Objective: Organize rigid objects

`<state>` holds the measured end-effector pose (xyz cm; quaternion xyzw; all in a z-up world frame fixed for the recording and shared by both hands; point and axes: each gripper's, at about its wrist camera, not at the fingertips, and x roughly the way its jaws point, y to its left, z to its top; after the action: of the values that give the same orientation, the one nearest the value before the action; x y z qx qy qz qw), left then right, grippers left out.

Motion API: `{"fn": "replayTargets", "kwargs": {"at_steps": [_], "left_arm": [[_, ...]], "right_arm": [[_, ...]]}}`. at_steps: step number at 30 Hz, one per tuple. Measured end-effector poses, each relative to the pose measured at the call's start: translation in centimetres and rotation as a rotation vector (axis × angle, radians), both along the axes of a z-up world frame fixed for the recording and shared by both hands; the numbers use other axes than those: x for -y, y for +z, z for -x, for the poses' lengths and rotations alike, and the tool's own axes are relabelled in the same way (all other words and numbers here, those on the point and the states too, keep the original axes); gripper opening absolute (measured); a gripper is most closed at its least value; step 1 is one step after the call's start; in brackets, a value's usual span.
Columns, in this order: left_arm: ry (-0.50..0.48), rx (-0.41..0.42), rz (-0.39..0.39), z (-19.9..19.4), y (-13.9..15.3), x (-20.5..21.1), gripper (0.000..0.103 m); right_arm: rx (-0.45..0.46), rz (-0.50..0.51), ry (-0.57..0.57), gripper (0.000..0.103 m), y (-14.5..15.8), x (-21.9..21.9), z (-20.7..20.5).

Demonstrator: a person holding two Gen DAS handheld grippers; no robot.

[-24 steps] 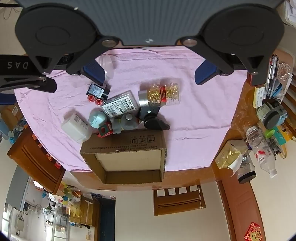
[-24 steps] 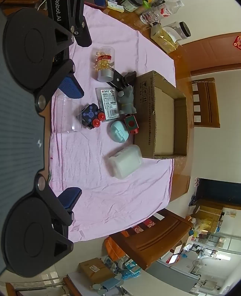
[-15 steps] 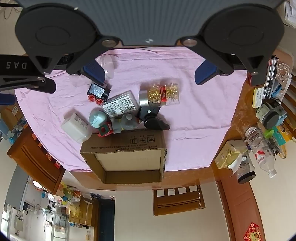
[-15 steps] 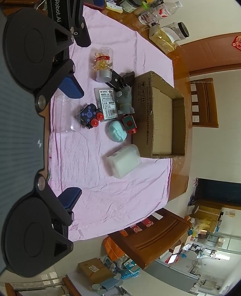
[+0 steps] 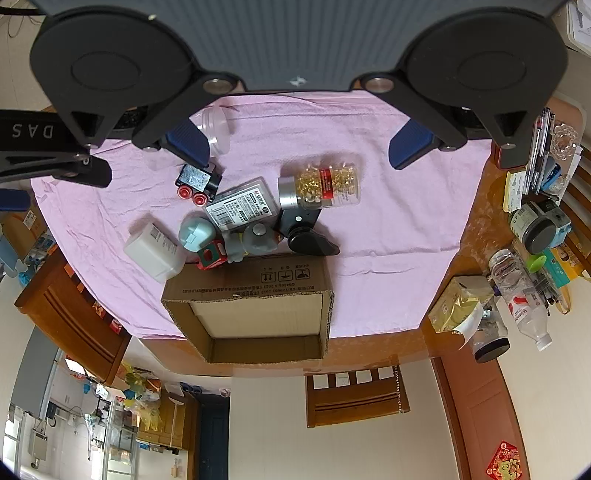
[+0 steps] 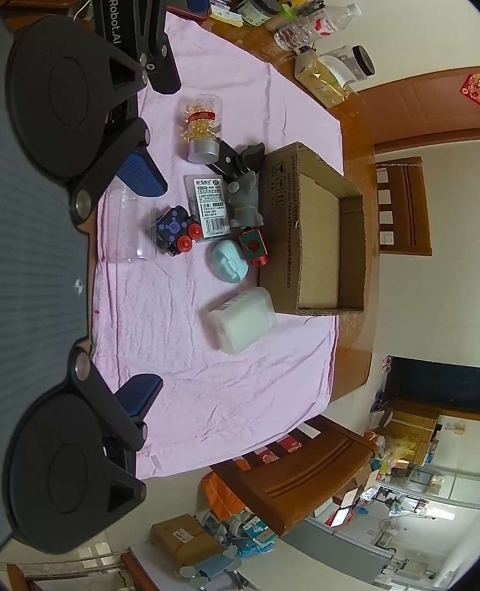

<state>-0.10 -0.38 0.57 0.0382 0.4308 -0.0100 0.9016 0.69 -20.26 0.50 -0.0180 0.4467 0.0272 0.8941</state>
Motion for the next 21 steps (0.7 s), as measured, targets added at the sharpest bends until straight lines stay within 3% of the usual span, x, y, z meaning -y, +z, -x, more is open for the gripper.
{"fn": "replayTargets", "kwargs": {"at_steps": [21], "left_arm": [[0.001, 0.005, -0.004, -0.08, 0.52, 0.28, 0.102]], "right_arm": [[0.014, 0.003, 0.007, 0.103, 0.39, 0.00, -0.16]]}}
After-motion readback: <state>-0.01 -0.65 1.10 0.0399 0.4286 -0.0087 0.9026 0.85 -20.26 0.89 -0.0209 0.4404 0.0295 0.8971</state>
